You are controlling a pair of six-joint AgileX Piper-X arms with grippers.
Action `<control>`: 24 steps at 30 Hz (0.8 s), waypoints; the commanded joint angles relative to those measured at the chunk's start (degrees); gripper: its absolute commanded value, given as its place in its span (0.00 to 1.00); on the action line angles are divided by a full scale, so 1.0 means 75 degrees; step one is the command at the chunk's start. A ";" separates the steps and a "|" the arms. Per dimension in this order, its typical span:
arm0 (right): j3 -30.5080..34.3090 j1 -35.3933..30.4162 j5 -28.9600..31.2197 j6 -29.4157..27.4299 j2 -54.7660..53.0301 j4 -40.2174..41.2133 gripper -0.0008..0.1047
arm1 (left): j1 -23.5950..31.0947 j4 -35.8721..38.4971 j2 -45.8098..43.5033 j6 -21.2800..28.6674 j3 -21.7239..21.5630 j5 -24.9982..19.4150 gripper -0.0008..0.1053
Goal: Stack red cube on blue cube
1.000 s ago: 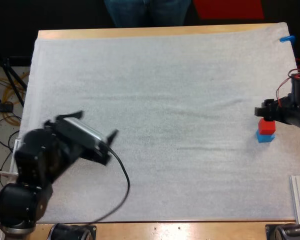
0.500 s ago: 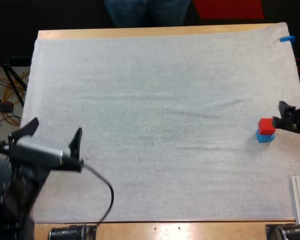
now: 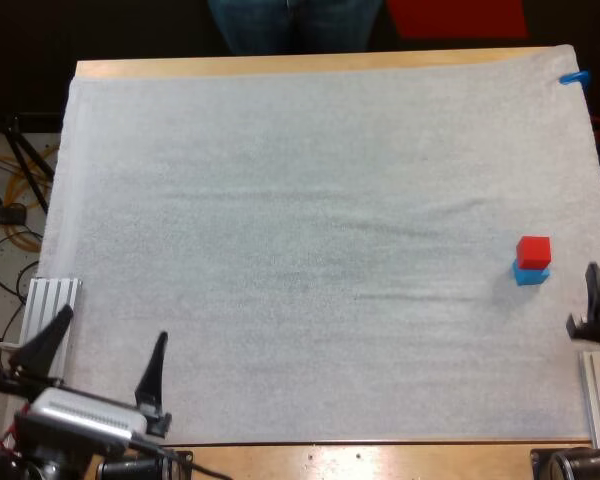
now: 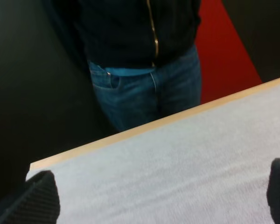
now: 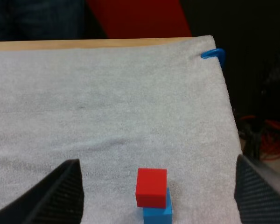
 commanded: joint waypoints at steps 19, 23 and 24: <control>0.1702 -0.0003 0.0082 -0.0007 -0.3403 0.0033 0.63 | -0.0083 0.1657 -0.2358 0.0155 0.1424 0.0190 0.83; 0.1808 -0.0003 -0.0026 -0.0005 -0.3412 -0.0185 0.63 | -0.0083 0.1477 -0.2358 0.0189 0.1473 0.0197 0.83; 0.1823 -0.0003 -0.0026 -0.0005 -0.3412 -0.0231 0.63 | -0.0083 0.1369 -0.2358 0.0187 0.1511 0.0217 0.83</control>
